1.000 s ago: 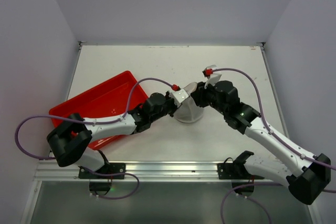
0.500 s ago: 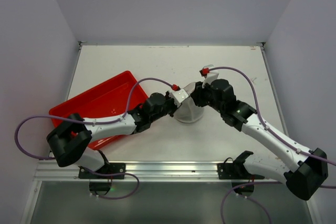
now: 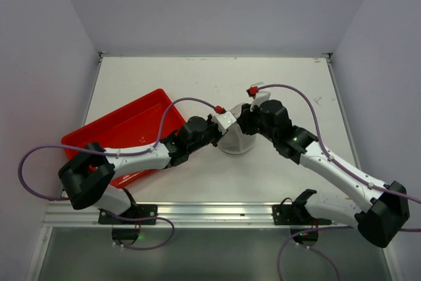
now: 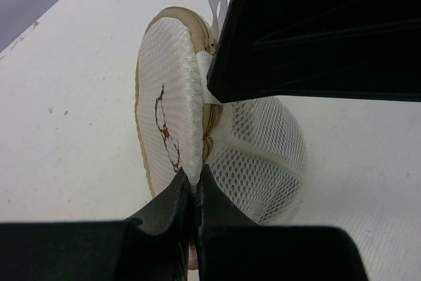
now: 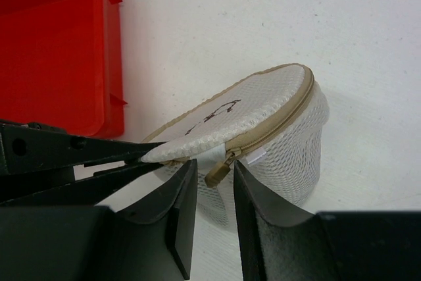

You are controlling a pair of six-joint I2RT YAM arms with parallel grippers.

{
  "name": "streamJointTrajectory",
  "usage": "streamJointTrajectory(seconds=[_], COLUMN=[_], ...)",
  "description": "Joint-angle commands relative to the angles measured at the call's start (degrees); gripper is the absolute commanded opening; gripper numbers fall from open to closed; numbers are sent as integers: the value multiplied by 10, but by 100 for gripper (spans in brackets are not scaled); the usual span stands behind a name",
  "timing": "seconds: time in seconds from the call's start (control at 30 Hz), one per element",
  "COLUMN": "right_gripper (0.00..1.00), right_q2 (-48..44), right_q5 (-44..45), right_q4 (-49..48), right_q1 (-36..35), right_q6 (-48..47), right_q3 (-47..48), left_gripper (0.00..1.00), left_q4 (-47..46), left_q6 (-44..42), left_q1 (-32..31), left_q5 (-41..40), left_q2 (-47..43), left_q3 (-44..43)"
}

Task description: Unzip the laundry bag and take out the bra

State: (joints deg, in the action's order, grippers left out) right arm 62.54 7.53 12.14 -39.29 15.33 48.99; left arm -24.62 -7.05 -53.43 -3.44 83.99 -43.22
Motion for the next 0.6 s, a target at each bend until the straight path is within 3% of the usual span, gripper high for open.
streamJointTrajectory(seconds=[0.0,0.17,0.37,0.57], right_gripper=[30,22,0,0], right_q2=[1,4,-9,-22], right_q5=[24,49,81,95], right_q4=[-11,-5,13,22], right_q1=[-6,-12,-12,-12], right_q6=[-10,-10,-8,-14], right_q3=[3,6,5,11], left_gripper=[0,0,0,0], left_q4=[-28,-27,-28,-27], left_q6=[8,7,7,3], left_q1=[-2,-2,-2,-2], left_q5=[-1,-2,-3,-2], left_q2=[-20,-22,-22,-24], left_q3=[0,1,1,4])
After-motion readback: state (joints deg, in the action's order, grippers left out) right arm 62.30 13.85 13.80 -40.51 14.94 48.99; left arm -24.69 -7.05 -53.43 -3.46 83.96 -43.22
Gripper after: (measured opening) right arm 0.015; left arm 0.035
